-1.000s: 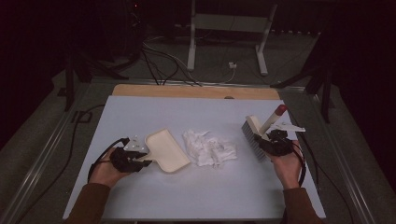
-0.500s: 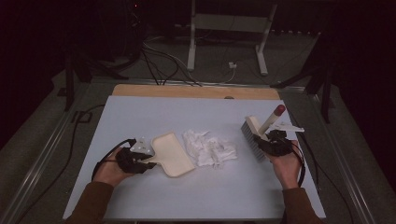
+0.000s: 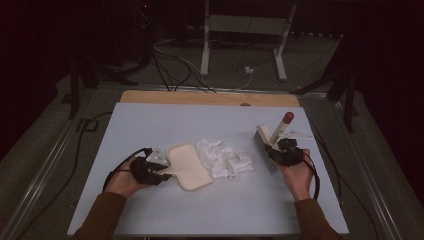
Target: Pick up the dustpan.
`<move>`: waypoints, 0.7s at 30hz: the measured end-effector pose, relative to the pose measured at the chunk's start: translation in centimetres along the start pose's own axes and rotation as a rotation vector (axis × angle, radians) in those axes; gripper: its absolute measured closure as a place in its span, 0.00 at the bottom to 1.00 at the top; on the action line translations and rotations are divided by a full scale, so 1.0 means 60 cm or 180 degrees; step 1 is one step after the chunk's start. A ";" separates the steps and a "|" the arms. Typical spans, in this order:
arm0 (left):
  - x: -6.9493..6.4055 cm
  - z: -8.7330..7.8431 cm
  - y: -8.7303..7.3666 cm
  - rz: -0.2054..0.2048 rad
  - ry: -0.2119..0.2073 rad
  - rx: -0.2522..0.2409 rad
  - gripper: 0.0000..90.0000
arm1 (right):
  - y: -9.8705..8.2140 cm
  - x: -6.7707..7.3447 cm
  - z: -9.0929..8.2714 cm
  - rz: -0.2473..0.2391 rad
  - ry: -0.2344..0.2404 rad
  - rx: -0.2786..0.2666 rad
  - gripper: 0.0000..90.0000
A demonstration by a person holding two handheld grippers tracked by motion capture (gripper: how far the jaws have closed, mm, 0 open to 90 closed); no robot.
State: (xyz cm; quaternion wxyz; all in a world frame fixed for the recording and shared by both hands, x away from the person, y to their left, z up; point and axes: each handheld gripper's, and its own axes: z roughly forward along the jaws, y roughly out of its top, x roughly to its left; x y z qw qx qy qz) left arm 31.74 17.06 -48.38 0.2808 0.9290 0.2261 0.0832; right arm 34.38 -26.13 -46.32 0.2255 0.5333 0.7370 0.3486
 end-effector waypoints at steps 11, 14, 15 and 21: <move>0.008 0.006 0.002 -0.0014 0.0023 -0.0006 0.74 | 0.009 0.030 0.027 0.0002 0.0047 0.0017 0.75; 0.011 0.008 0.003 -0.0015 0.0013 -0.0001 0.74 | 0.012 0.040 0.030 -0.0008 0.0072 0.0016 0.75; 0.011 0.009 0.003 -0.0018 0.0007 -0.0004 0.74 | 0.012 0.043 0.032 -0.0021 0.0082 0.0017 0.75; 0.012 0.010 0.008 0.0025 -0.0020 0.0003 0.74 | 0.016 0.060 0.039 -0.0021 0.0128 0.0030 0.75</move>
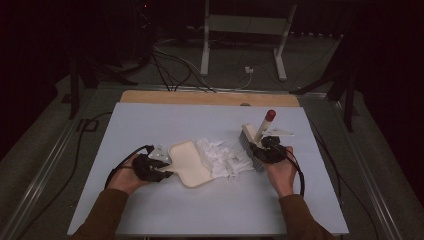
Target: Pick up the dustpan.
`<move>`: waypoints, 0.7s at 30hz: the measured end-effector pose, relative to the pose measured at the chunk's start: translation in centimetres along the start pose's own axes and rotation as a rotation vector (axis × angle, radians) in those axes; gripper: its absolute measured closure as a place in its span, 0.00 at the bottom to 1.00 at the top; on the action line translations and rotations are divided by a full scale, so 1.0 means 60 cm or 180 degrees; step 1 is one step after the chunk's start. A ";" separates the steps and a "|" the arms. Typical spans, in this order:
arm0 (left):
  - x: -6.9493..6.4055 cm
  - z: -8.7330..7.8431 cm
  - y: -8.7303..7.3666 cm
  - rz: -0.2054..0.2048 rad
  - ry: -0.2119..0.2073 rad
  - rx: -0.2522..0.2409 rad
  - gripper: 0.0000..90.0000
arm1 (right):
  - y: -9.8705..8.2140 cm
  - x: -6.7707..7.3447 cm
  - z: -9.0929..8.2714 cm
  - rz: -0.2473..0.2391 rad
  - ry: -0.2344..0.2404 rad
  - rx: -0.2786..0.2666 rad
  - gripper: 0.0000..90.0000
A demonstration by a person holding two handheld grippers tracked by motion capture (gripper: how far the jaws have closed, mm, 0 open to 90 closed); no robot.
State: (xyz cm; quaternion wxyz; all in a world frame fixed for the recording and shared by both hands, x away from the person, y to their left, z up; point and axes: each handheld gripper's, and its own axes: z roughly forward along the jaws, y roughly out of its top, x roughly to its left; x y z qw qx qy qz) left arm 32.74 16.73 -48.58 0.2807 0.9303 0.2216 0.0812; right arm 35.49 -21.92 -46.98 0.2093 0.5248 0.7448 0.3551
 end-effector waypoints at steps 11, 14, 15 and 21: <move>-0.009 0.005 0.013 0.0141 -0.0093 0.0026 0.74 | 0.008 0.023 0.012 -0.0021 0.0083 0.0017 0.75; -0.012 0.007 0.016 0.0153 -0.0114 0.0014 0.74 | 0.010 0.030 0.016 -0.0029 0.0113 0.0021 0.75; -0.013 0.007 0.017 0.0167 -0.0113 0.0016 0.74 | 0.011 0.033 0.017 -0.0030 0.0122 0.0026 0.75; -0.018 0.013 0.023 0.0186 -0.0133 0.0003 0.74 | 0.013 0.049 0.022 -0.0044 0.0204 0.0029 0.75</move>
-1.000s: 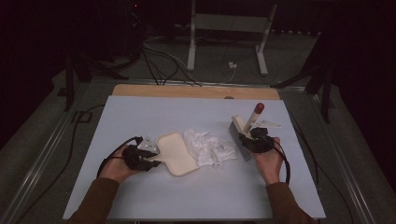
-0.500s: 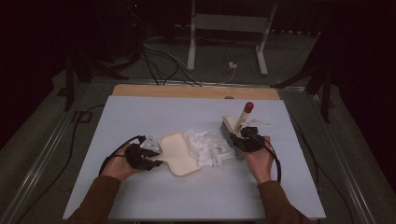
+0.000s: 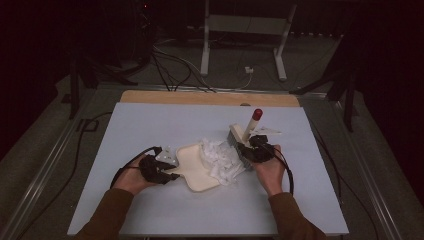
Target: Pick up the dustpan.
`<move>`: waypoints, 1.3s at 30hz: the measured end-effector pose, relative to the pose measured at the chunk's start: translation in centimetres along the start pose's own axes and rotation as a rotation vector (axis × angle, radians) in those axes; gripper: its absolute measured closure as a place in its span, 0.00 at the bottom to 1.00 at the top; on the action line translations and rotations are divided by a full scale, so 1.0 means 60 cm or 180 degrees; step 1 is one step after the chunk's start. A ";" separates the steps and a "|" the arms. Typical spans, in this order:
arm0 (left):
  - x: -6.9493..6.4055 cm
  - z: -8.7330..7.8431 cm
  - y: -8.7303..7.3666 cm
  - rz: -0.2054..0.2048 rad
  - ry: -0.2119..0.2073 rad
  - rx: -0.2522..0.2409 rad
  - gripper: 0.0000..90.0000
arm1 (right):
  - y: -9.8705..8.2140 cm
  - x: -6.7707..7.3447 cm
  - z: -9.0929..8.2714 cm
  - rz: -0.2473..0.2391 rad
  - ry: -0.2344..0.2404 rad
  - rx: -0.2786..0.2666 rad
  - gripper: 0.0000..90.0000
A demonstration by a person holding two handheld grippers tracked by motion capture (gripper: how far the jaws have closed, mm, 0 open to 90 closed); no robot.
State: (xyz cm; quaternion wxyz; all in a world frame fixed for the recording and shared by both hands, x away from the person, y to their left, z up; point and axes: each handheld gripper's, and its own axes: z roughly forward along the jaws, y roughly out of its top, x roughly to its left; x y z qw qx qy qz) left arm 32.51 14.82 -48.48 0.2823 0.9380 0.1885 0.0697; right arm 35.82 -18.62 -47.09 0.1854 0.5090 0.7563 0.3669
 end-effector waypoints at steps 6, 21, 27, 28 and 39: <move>-0.003 0.003 0.004 0.0007 -0.0007 -0.0010 0.74 | 0.002 0.019 0.005 -0.0040 0.0071 0.0016 0.75; -0.005 0.007 0.009 0.0024 -0.0008 -0.0019 0.74 | 0.005 0.062 0.011 -0.0153 0.0261 0.0032 0.75; -0.006 0.007 0.010 0.0025 -0.0004 -0.0021 0.74 | 0.005 0.078 0.009 -0.0185 0.0328 0.0021 0.75; -0.006 0.007 0.010 0.0027 -0.0003 -0.0020 0.74 | 0.006 0.080 0.009 -0.0193 0.0346 0.0018 0.75; -0.009 0.010 0.011 0.0021 -0.0004 -0.0046 0.74 | 0.008 0.113 0.010 -0.0247 0.0475 0.0011 0.74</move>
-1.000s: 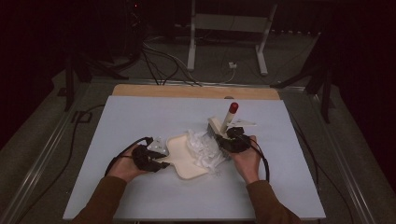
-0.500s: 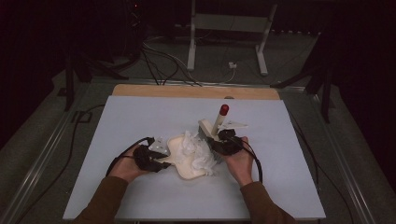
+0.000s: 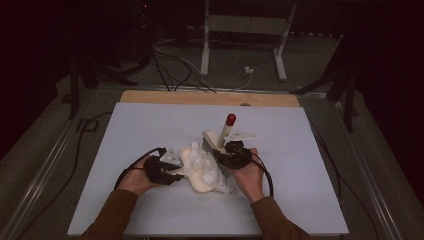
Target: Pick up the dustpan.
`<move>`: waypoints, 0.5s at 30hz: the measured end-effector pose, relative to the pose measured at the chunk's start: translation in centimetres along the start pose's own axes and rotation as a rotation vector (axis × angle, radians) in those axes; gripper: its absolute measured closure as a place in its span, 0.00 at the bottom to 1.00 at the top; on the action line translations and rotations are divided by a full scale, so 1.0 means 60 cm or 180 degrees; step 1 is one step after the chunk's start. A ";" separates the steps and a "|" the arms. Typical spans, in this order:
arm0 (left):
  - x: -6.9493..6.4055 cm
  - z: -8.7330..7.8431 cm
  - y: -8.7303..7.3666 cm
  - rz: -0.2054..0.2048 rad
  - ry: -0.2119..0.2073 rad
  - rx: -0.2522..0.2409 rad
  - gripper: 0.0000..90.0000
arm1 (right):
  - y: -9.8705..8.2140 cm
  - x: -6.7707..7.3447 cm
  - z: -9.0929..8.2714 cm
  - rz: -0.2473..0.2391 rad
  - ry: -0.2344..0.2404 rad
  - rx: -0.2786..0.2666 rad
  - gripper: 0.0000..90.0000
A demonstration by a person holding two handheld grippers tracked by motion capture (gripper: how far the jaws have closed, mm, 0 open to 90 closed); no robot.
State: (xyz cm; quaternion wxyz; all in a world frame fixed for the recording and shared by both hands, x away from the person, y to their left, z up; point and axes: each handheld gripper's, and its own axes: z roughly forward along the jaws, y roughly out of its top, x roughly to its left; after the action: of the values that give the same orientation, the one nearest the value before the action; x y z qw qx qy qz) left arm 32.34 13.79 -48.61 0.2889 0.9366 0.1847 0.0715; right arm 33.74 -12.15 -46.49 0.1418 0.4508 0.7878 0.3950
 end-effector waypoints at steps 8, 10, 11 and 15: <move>-0.001 0.003 -0.001 -0.0008 -0.0006 -0.0023 0.74 | 0.006 0.026 0.004 -0.0088 0.0118 0.0000 0.75; -0.001 0.004 -0.001 -0.0015 -0.0012 -0.0029 0.74 | 0.006 0.032 0.004 -0.0113 0.0144 -0.0003 0.75; -0.001 0.004 -0.001 -0.0016 -0.0012 -0.0031 0.74 | 0.007 0.035 0.004 -0.0122 0.0164 0.0000 0.75; -0.001 0.003 -0.001 -0.0015 -0.0013 -0.0034 0.74 | 0.008 0.043 0.004 -0.0168 0.0218 0.0002 0.75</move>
State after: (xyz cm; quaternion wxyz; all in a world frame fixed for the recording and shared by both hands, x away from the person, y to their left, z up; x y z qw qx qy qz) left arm 32.28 13.71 -48.82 0.2944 0.9348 0.1859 0.0698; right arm 32.75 -9.76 -45.92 0.1250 0.4162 0.8039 0.4061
